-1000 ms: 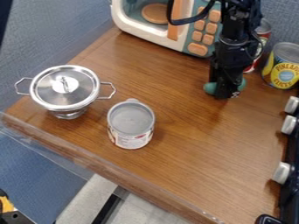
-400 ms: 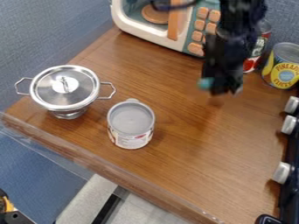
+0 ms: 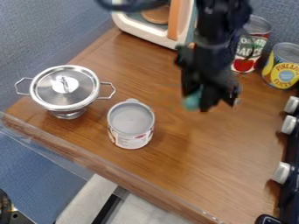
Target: Put the green thing to the right bottom of the table
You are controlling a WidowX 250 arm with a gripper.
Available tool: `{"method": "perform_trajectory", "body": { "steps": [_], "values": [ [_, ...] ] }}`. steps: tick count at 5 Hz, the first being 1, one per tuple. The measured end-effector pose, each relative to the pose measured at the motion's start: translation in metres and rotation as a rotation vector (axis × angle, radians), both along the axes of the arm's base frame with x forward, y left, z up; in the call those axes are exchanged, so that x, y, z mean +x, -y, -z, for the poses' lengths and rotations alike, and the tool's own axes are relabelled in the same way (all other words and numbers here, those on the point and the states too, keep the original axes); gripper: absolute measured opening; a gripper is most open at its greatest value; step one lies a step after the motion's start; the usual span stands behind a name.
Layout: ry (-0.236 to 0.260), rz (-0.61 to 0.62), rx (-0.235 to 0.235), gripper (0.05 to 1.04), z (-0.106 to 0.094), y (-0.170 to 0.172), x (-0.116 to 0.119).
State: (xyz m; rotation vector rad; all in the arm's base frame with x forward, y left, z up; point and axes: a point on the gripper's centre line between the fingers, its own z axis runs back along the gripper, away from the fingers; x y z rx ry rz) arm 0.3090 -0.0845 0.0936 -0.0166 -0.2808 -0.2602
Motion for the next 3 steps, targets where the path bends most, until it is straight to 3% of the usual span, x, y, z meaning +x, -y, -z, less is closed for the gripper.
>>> {"method": "perform_trajectory", "body": {
  "steps": [1,2,3],
  "values": [
    [-0.075,-0.08,0.036,0.431,0.02,0.013,-0.028],
    [-0.135,-0.037,0.07,0.431,0.044,0.033,-0.05],
    [-0.143,-0.001,0.091,0.431,0.056,0.04,-0.059]
  ]
}}
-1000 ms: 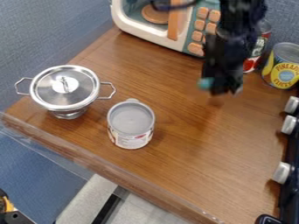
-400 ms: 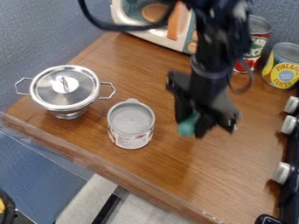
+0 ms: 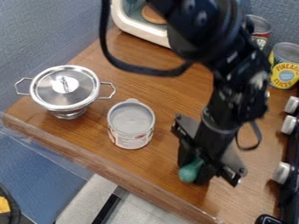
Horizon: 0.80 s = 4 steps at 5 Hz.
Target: Put the green thing to the right bottom of the table
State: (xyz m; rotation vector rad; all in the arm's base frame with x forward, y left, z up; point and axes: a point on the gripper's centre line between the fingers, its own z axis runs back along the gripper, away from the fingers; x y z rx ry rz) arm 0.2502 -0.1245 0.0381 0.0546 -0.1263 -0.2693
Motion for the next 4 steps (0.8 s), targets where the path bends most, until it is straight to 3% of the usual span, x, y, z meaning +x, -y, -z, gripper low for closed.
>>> {"method": "perform_trajectory", "body": {
  "steps": [1,2,3,4],
  "values": [
    [-0.004,0.053,0.005,0.5,0.0038,0.0061,-0.0009],
    [-0.024,0.072,0.023,0.782,0.0038,0.0056,-0.0004],
    [-0.074,0.109,0.006,0.988,0.0025,0.0106,0.0003],
    [-0.108,0.109,0.026,1.001,-0.0025,0.0066,-0.001]
  ]
}}
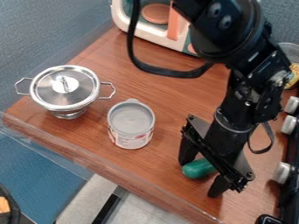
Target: Put the green thing to the right bottom of the table
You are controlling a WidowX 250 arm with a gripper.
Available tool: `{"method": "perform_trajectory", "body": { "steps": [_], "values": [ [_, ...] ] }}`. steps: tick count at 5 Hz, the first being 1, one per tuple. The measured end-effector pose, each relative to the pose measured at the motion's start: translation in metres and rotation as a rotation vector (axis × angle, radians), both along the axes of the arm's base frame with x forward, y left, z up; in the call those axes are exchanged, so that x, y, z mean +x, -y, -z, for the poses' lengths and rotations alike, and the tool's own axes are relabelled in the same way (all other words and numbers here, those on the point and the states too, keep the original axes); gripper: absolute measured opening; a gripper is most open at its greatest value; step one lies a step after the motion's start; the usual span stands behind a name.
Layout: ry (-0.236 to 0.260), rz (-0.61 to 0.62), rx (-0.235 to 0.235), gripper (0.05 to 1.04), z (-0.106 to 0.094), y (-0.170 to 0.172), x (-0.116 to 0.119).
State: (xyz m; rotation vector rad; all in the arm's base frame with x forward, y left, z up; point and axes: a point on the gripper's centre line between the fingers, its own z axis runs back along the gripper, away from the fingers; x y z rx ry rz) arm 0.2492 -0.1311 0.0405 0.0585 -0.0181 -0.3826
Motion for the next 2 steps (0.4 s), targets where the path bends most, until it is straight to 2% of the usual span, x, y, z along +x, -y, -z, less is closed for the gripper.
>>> {"method": "perform_trajectory", "body": {
  "steps": [1,2],
  "values": [
    [0.054,0.035,-0.075,1.001,-0.036,-0.001,0.009],
    [0.129,0.088,-0.073,1.001,-0.062,-0.008,0.012]
  ]
}}
